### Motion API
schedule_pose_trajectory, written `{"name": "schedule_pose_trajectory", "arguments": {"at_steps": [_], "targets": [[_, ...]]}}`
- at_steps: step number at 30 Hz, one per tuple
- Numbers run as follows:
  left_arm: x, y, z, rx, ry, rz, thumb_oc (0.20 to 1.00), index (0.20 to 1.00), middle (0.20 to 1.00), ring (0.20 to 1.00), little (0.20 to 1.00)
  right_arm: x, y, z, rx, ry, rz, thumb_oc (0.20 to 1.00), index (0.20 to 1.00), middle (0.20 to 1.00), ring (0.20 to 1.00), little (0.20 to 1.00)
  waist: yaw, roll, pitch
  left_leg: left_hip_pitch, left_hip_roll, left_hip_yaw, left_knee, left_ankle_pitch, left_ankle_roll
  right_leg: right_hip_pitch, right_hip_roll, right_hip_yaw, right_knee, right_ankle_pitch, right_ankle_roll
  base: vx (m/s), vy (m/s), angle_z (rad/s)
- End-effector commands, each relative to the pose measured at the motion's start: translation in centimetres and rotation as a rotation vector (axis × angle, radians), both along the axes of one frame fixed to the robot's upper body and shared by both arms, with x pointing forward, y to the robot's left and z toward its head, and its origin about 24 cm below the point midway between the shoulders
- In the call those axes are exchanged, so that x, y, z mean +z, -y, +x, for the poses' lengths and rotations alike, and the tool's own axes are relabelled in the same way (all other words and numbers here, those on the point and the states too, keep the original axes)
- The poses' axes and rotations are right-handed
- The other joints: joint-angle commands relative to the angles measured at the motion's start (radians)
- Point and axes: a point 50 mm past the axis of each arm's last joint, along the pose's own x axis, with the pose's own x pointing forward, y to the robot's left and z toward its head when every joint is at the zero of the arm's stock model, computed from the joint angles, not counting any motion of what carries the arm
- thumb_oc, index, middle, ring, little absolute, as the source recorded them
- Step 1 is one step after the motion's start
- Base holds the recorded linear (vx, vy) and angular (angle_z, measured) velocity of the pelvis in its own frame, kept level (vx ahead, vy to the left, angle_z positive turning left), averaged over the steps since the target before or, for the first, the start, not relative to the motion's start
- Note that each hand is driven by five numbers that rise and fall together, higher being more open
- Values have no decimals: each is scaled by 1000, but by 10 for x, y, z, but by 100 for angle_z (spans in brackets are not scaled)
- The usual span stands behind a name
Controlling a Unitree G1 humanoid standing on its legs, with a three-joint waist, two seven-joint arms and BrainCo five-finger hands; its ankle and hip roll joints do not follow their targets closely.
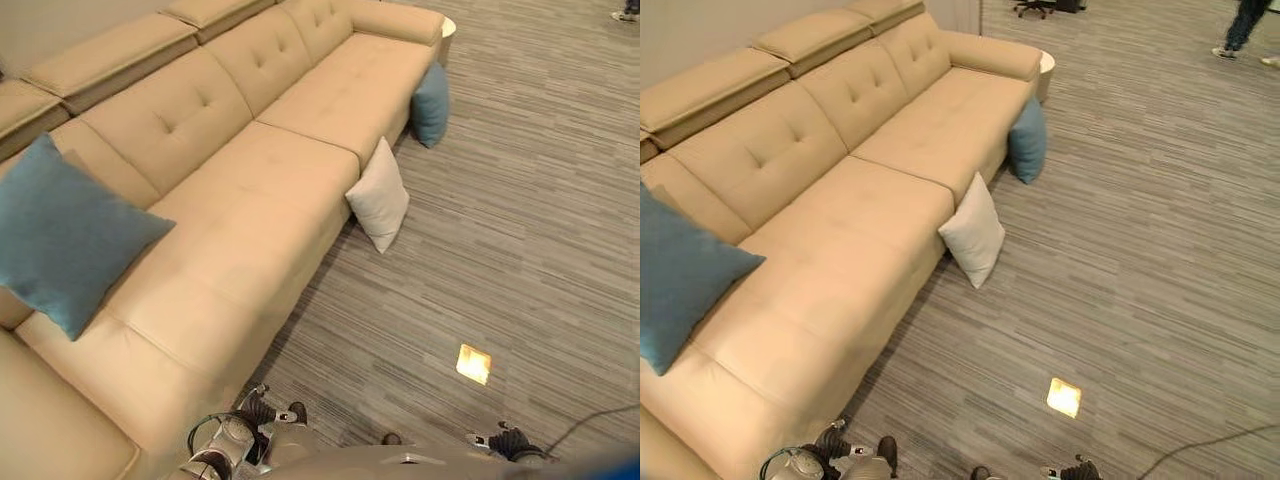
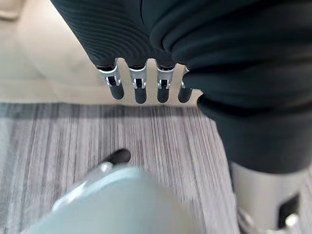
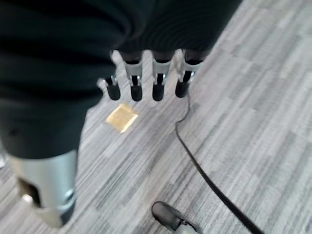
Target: Pick up all the scattered cushions and arrange them neatly on the sofa.
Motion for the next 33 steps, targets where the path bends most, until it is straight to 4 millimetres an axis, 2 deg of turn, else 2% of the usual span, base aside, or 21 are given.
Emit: {"name": "schedule_pose_trajectory", "arguments": {"at_steps": [1, 3, 5, 7, 8, 9, 10, 12, 14, 15, 16, 20, 21, 22, 23, 25, 29, 30, 31, 32, 33], "targets": [[-1, 9, 2, -7, 11, -17, 1000, 1000, 1000, 1000, 1000, 4, 5, 12, 2, 44, -24, 1000, 1000, 1000, 1000, 1000, 38, 5, 22, 40, -185, -36, -44, -124, 133, -74, 21, 94, 57, 55, 95, 95, 96, -86], [-2, 5, -2, 17, -1, -13, 1000, 1000, 1000, 1000, 1000, 6, 6, 17, -4, 65, -22, 1000, 1000, 1000, 1000, 1000, 40, 17, 15, 65, -181, -25, -79, -117, 151, -91, 21, 125, 122, 29, 98, 113, 172, -110], [-2, 3, -3, 25, -2, -11, 1000, 1000, 1000, 1000, 1000, 7, 5, 21, 9, 78, -21, 1000, 1000, 1000, 1000, 1000, 49, 19, 16, 74, -178, -13, -89, -118, 157, -106, 18, 126, 161, 21, 104, 51, 108, -62], [0, -4, -3, 58, 7, -5, 1000, 1000, 1000, 1000, 1000, 12, 1, 39, 48, 121, -20, 1000, 1000, 1000, 1000, 1000, 61, 30, 35, 97, -164, 17, -92, -125, 177, -182, -6, 115, 316, 34, 138, 44, 122, -54], [0, -4, -3, 59, 8, -5, 1000, 1000, 1000, 1000, 1000, 12, 1, 39, 48, 121, -20, 1000, 1000, 1000, 1000, 1000, 63, 30, 35, 96, -165, 19, -91, -125, 178, -185, -6, 117, 320, 32, 138, 31, 92, -95], [1, -9, -2, 73, 12, 7, 1000, 1000, 1000, 1000, 1000, 14, 0, 48, 61, 146, -19, 1000, 1000, 1000, 1000, 1000, 68, 40, 49, 107, -155, 34, -83, -135, 187, -232, -28, 85, 406, 45, 151, 80, 61, -98], [1, -12, -4, 81, 11, 13, 1000, 1000, 1000, 1000, 1000, 15, -1, 52, 71, 156, -18, 1000, 1000, 1000, 1000, 1000, 67, 48, 52, 131, -154, 44, -83, -151, 191, -256, -63, 40, 413, 56, 148, 81, 60, -68], [1, -12, -4, 81, 11, 12, 1000, 1000, 1000, 1000, 1000, 15, -1, 52, 71, 156, -18, 1000, 1000, 1000, 1000, 1000, 67, 48, 53, 131, -154, 43, -83, -151, 191, -255, -63, 40, 412, 56, 148, 62, 5, -21], [1, -13, -5, 86, 9, 14, 1000, 1000, 1000, 1000, 1000, 16, 0, 52, 75, 155, -23, 1000, 1000, 1000, 1000, 1000, 67, 50, 51, 149, -152, 47, -93, -158, 191, -259, -77, 12, 384, 60, 141, 227, -104, 17], [1, -15, -7, 95, 1, 13, 1000, 1000, 1000, 1000, 1000, 14, 5, 43, 63, 118, -35, 1000, 1000, 1000, 1000, 1000, 51, 49, 46, 215, -147, 48, -134, -184, 181, -310, -91, -24, 235, 121, 139, 416, -226, 6], [0, -15, -7, 91, -2, 16, 1000, 1000, 1000, 1000, 1000, 12, 6, 39, 55, 102, -34, 1000, 1000, 1000, 1000, 1000, 45, 46, 40, 230, -146, 43, -144, -189, 177, -298, -90, -29, 199, 132, 144, 418, -227, -15], [-1, -13, -9, 77, -11, 18, 1000, 1000, 1000, 1000, 1000, 10, 5, 31, 41, 85, -27, 1000, 1000, 1000, 1000, 1000, 35, 40, 27, 253, -140, 37, -145, -206, 171, -270, -74, -16, 163, 131, 132, 197, -148, -5], [-2, -8, -8, 70, -10, 7, 1000, 1000, 1000, 1000, 1000, 9, 7, 25, 19, 76, -29, 1000, 1000, 1000, 1000, 1000, 30, 39, 17, 257, -121, 36, -128, -213, 148, -237, -57, -14, 142, 126, 118, 157, -151, -6], [-2, -8, -8, 70, -10, 7, 1000, 1000, 1000, 1000, 1000, 9, 7, 25, 19, 76, -29, 1000, 1000, 1000, 1000, 1000, 30, 39, 17, 257, -121, 36, -128, -213, 148, -237, -57, -14, 142, 126, 118, 287, -514, -14], [3, 5, 10, 7, 39, -17, 1000, 1000, 1000, 1000, 1000, 12, 12, 30, -20, 115, -39, 1000, 1000, 1000, 1000, 1000, 39, 11, 63, 94, -81, 67, 210, -114, 90, -155, -40, -5, 92, 99, 72, 145, -422, -2], [5, 8, 16, -3, 60, -21, 1000, 1000, 1000, 1000, 1000, 13, 16, 28, -40, 116, -46, 1000, 1000, 1000, 1000, 1000, 42, -2, 75, 0, -71, 61, 336, -89, 102, -130, -27, -4, 72, 78, 47, 185, -355, 75], [4, 9, 14, 16, 52, -22, 1000, 1000, 1000, 1000, 1000, 11, 12, 24, -41, 113, -42, 1000, 1000, 1000, 1000, 1000, 45, -8, 69, -46, -109, 65, 213, -136, 119, -99, -15, 13, 42, 65, 57, 204, -59, 16], [2, 10, 12, 14, 41, -17, 1000, 1000, 1000, 1000, 1000, 10, 11, 22, -30, 105, -47, 1000, 1000, 1000, 1000, 1000, 49, -3, 66, -60, -133, 59, 135, -121, 120, -89, -6, 20, 36, 59, 61, 316, 40, 4], [1, 11, 9, 6, 30, -17, 1000, 1000, 1000, 1000, 1000, 10, 10, 23, -14, 105, -50, 1000, 1000, 1000, 1000, 1000, 63, 15, 57, -69, -161, 29, 23, -71, 115, -68, 21, 43, 29, 45, 65, 320, 53, 5], [1, 12, 8, -4, 26, -16, 1000, 1000, 1000, 1000, 1000, 10, 10, 22, -12, 101, -57, 1000, 1000, 1000, 1000, 1000, 70, 24, 55, -78, -169, 27, -16, -39, 111, -55, 35, 52, 30, 35, 64, 301, 68, -2], [0, 12, 6, -1, 16, -20, 1000, 1000, 1000, 1000, 1000, 9, 8, 23, -2, 103, -49, 1000, 1000, 1000, 1000, 1000, 73, 30, 47, -58, -166, 19, -59, -42, 117, -47, 45, 70, 39, 19, 64, 220, 56, -18]]}}
